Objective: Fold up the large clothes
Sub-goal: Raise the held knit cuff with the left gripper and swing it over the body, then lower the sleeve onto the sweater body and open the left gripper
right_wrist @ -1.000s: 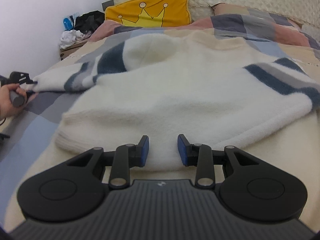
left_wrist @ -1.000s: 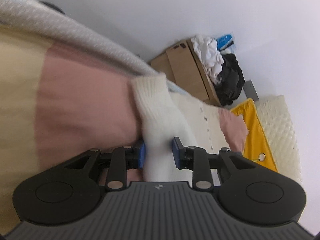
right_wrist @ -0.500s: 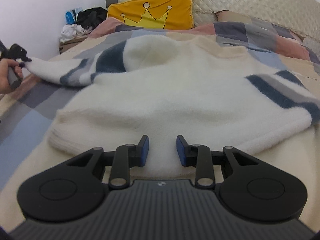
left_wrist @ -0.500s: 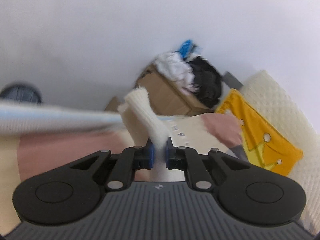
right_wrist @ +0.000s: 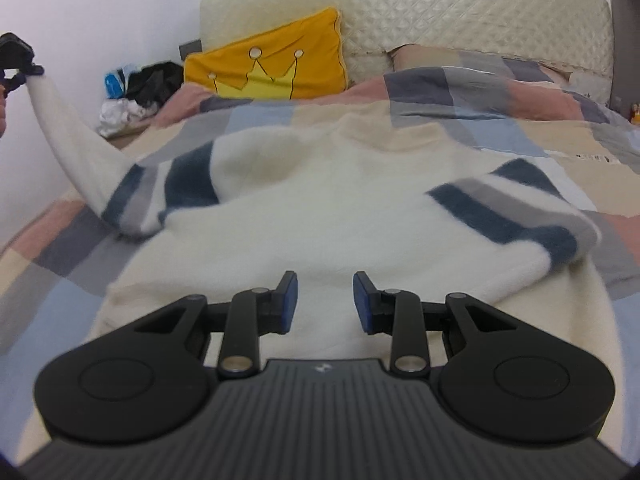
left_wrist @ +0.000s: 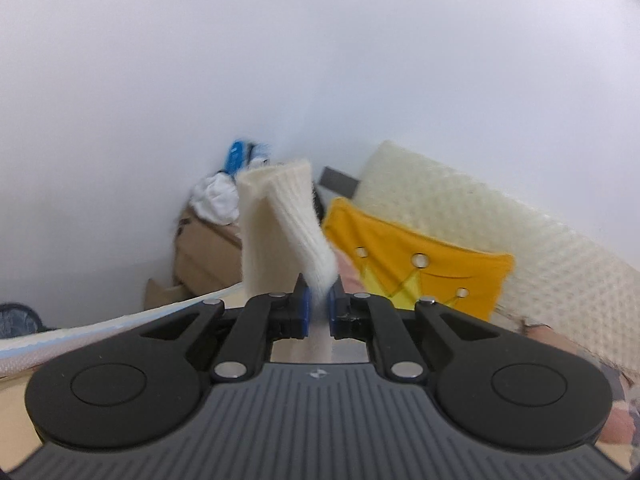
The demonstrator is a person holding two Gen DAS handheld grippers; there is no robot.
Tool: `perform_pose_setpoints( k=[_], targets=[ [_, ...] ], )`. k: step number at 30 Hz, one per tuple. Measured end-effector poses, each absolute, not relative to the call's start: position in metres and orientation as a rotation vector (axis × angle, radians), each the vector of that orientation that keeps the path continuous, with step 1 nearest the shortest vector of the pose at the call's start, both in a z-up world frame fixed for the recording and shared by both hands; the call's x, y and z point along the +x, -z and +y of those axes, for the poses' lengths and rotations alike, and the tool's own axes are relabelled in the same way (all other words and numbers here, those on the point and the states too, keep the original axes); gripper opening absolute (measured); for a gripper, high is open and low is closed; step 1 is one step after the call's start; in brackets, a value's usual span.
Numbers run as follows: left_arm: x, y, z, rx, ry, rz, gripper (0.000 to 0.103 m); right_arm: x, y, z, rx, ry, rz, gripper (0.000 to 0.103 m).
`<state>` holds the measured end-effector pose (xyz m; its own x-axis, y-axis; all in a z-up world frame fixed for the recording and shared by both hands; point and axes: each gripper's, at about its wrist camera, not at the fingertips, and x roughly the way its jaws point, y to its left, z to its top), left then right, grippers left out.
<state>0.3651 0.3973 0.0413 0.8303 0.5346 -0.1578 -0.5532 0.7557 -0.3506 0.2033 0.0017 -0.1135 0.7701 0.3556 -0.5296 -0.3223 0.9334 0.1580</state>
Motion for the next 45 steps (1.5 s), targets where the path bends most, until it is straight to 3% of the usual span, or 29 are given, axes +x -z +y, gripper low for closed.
perform_pose_setpoints(
  k=[14, 29, 39, 43, 45],
  targets=[
    [0.386, -0.07, 0.181, -0.164, -0.302, 0.082, 0.01, 0.185, 0.089, -0.066, 0.21, -0.304, 0.555, 0.034],
    [0.406, 0.075, 0.004, -0.163, 0.07, 0.304, 0.01, 0.183, 0.078, -0.133, 0.365, -0.135, 0.5, 0.038],
    [0.407, 0.179, -0.052, -0.23, 0.195, 0.503, 0.011, 0.194, 0.084, -0.162, 0.423, -0.058, 0.499, 0.038],
    [0.406, 0.19, -0.051, -0.214, 0.203, 0.547, 0.012, 0.196, 0.087, -0.163, 0.419, -0.05, 0.505, 0.038],
    [0.408, 0.182, -0.044, -0.223, 0.203, 0.605, 0.018, 0.198, 0.088, -0.163, 0.419, -0.053, 0.509, 0.038]
  ],
)
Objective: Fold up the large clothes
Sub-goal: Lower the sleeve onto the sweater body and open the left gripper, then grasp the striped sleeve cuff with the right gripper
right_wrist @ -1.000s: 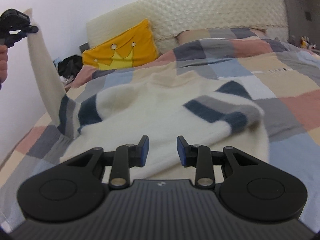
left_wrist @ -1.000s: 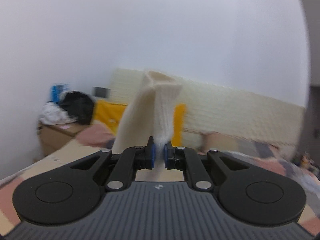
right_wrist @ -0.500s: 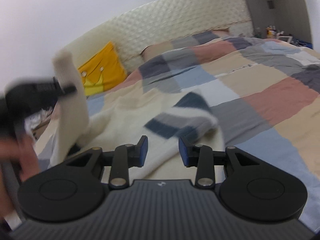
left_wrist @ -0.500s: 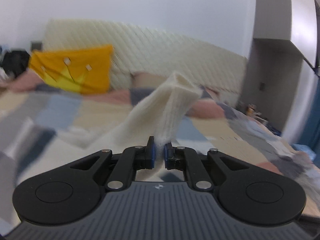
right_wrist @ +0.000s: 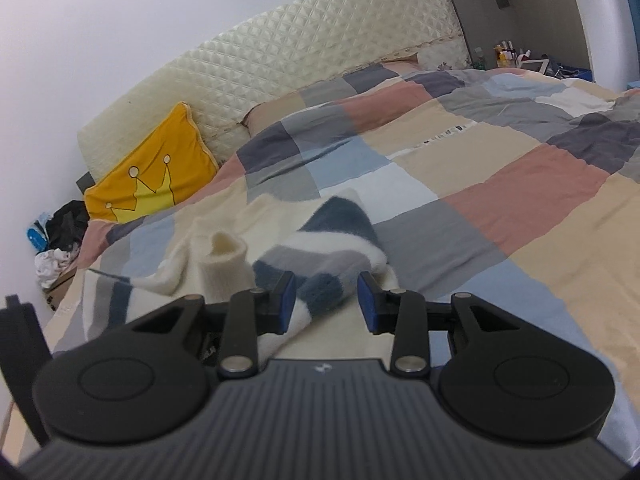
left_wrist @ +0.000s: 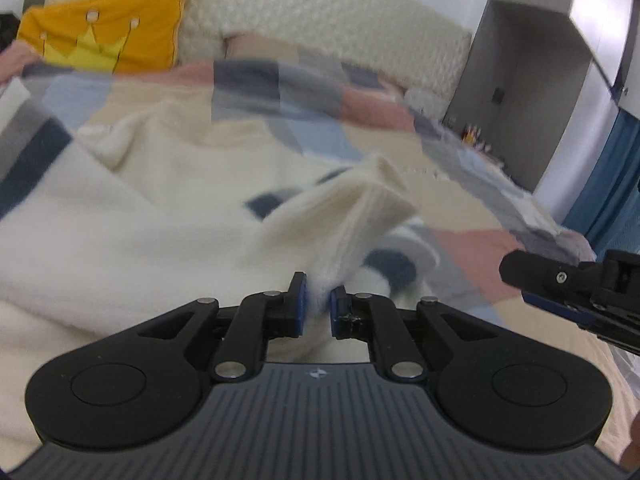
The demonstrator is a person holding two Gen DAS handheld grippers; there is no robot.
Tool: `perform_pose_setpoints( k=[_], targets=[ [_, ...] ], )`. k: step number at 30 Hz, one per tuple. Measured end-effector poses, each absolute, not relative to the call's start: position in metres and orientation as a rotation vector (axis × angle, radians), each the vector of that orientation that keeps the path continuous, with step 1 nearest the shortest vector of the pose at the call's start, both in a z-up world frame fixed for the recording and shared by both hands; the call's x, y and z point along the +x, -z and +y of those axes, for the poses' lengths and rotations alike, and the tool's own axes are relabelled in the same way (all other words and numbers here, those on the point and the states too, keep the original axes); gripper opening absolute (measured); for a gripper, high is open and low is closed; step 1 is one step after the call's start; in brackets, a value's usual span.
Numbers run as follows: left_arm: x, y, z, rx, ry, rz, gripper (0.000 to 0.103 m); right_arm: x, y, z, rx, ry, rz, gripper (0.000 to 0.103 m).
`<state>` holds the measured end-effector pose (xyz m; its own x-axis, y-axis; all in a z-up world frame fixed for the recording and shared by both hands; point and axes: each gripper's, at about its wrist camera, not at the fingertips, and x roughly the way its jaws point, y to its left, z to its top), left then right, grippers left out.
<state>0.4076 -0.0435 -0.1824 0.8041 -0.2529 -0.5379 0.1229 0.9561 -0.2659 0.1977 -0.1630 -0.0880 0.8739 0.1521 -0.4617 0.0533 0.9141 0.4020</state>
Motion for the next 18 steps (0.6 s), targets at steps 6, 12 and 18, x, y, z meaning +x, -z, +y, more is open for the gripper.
perform_pose_setpoints(
  k=[6, 12, 18],
  targets=[
    [0.39, 0.166, -0.028, -0.266, 0.202, 0.679, 0.066, 0.197, 0.09, -0.162, 0.417, -0.052, 0.514, 0.038],
    [0.353, 0.138, -0.013, -0.248, 0.219, 0.674, 0.067, 0.196, 0.095, -0.162, 0.447, -0.078, 0.536, 0.038],
    [0.32, 0.126, 0.006, -0.153, 0.145, 0.624, 0.067, 0.199, 0.104, -0.163, 0.56, -0.166, 0.575, 0.038]
  ],
)
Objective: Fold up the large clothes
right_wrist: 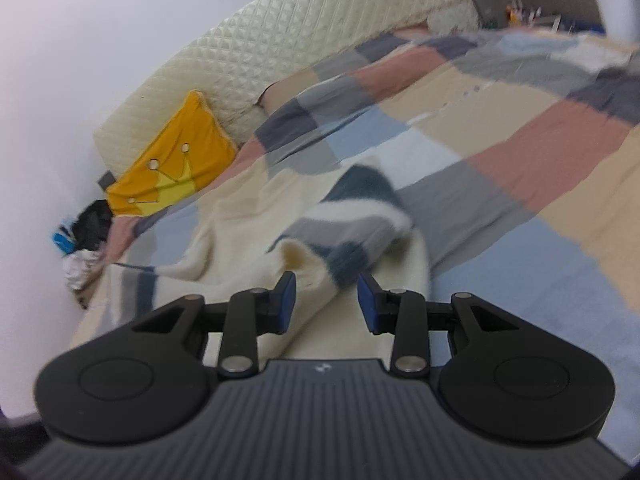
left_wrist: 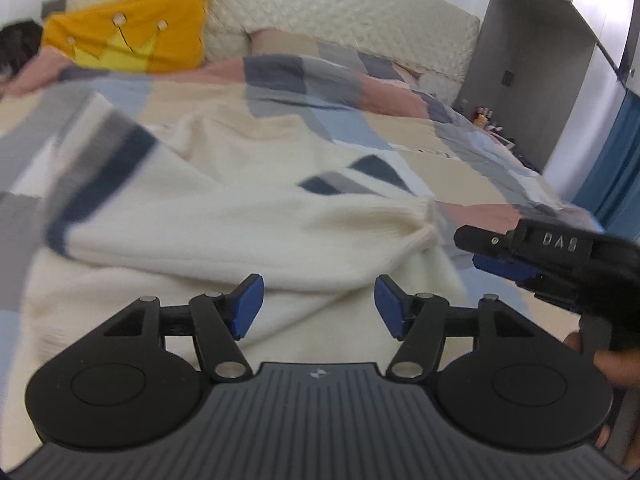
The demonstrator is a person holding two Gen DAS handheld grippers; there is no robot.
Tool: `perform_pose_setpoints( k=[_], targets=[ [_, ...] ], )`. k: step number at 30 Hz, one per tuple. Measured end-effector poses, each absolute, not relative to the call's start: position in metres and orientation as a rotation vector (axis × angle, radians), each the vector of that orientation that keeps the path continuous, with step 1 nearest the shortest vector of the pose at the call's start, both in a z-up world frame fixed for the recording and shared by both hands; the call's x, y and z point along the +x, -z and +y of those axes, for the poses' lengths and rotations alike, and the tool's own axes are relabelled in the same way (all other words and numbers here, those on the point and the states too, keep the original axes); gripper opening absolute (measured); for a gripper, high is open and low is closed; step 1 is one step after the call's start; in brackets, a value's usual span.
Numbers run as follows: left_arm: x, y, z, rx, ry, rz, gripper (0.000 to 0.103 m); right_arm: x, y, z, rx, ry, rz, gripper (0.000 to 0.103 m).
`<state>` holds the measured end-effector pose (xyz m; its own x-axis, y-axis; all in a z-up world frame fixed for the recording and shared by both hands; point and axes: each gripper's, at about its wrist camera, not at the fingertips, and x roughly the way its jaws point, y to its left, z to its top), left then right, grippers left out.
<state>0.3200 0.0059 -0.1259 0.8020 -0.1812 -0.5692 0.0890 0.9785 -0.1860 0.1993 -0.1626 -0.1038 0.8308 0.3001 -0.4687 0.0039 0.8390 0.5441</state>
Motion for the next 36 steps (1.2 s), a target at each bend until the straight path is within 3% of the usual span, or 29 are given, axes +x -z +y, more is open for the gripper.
perform_pose_setpoints(
  k=[3, 7, 20, 24, 29, 36],
  targets=[
    [0.31, 0.129, 0.023, -0.174, 0.106, 0.603, 0.067, 0.202, 0.109, -0.158, 0.585, -0.198, 0.595, 0.041],
    [0.304, 0.145, 0.055, -0.255, 0.059, 0.614, 0.067, 0.21, 0.116, -0.152, 0.607, -0.218, 0.624, 0.057],
    [0.311, 0.159, 0.097, -0.297, 0.005, 0.688, 0.067, 0.244, 0.135, -0.13, 0.659, -0.226, 0.643, 0.056],
    [0.309, 0.157, 0.099, -0.287, 0.004, 0.686, 0.067, 0.252, 0.135, -0.131, 0.652, -0.172, 0.615, 0.047],
    [0.308, 0.157, 0.106, -0.313, 0.002, 0.683, 0.067, 0.252, 0.136, -0.137, 0.642, -0.122, 0.62, 0.016],
    [0.321, 0.134, 0.125, -0.253, 0.0, 0.63, 0.067, 0.219, 0.09, -0.135, 0.568, -0.12, 0.423, 0.013]
  ],
)
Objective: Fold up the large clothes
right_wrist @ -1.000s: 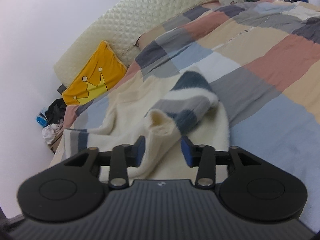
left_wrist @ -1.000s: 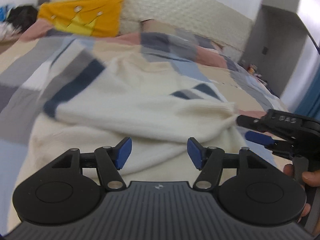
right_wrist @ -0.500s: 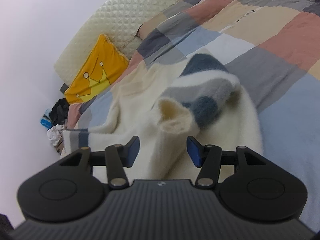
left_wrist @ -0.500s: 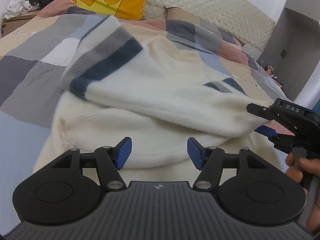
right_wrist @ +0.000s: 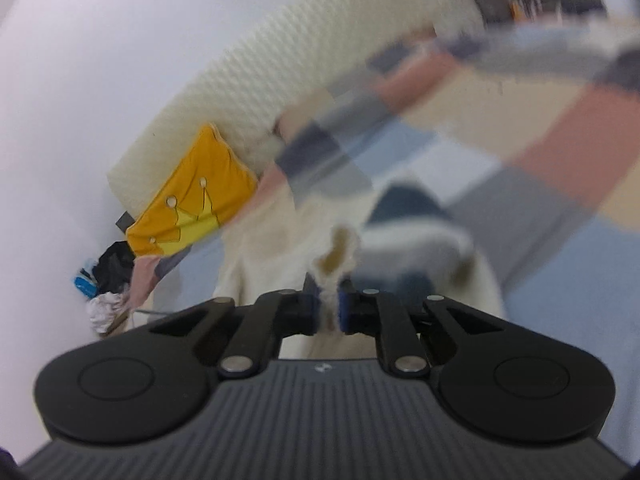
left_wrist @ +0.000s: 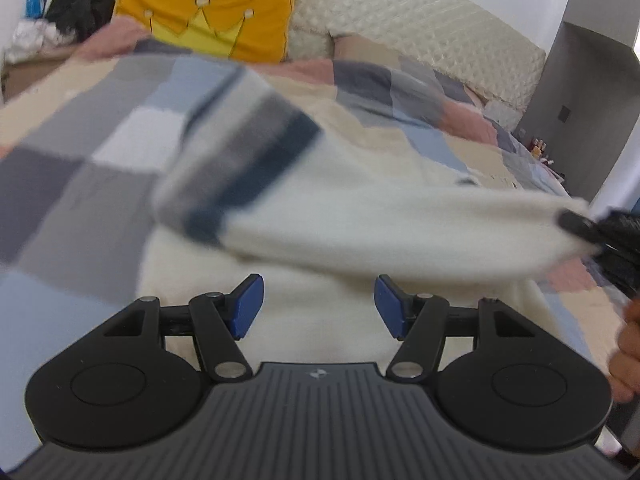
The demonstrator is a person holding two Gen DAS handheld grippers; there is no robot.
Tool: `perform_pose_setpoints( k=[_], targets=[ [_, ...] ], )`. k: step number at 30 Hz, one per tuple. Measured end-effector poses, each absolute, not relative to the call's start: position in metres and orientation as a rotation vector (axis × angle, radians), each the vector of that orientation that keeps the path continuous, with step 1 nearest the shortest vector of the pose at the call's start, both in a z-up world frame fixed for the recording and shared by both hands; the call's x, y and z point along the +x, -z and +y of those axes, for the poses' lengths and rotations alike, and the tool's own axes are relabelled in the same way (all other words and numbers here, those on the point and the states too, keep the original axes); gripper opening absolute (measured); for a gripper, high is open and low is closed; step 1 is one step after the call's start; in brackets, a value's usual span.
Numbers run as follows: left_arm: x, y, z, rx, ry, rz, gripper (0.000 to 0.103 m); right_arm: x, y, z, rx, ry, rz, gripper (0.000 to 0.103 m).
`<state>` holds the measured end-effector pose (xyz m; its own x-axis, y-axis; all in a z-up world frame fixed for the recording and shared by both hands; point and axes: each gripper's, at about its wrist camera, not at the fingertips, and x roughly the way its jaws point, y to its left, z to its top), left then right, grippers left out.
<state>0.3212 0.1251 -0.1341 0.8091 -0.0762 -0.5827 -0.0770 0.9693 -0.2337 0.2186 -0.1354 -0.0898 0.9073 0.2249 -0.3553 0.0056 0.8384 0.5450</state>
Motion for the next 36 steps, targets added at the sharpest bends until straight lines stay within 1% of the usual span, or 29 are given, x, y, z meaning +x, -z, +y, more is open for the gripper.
perform_pose_setpoints(
  k=[2, 4, 6, 9, 16, 25, 30, 33, 36],
  targets=[
    [0.333, 0.126, 0.135, -0.271, -0.017, 0.6, 0.067, 0.215, 0.089, -0.137, 0.515, -0.072, 0.407, 0.013],
    [0.348, 0.123, 0.146, -0.3, -0.033, 0.586, 0.067, 0.215, 0.097, -0.144, 0.519, -0.014, 0.449, 0.013],
    [0.363, 0.124, 0.155, -0.321, -0.034, 0.588, 0.067, 0.217, 0.11, -0.154, 0.573, 0.02, 0.523, 0.013],
    [0.39, 0.13, 0.164, -0.3, -0.04, 0.61, 0.067, 0.218, 0.122, -0.157, 0.58, 0.046, 0.584, 0.013],
    [0.461, 0.143, 0.195, -0.289, -0.057, 0.626, 0.067, 0.215, 0.132, -0.15, 0.567, 0.062, 0.629, 0.013],
    [0.56, 0.162, 0.221, -0.206, -0.159, 0.772, 0.066, 0.234, 0.146, -0.141, 0.58, 0.04, 0.709, 0.016],
    [0.589, 0.177, 0.247, -0.259, -0.221, 0.819, 0.067, 0.238, 0.151, -0.136, 0.57, 0.02, 0.736, 0.018],
    [0.586, 0.179, 0.255, -0.322, -0.221, 0.82, 0.067, 0.243, 0.157, -0.137, 0.575, 0.027, 0.763, 0.021],
    [0.579, 0.172, 0.248, -0.281, -0.222, 0.818, 0.067, 0.244, 0.16, -0.138, 0.592, 0.028, 0.774, 0.021]
  ],
)
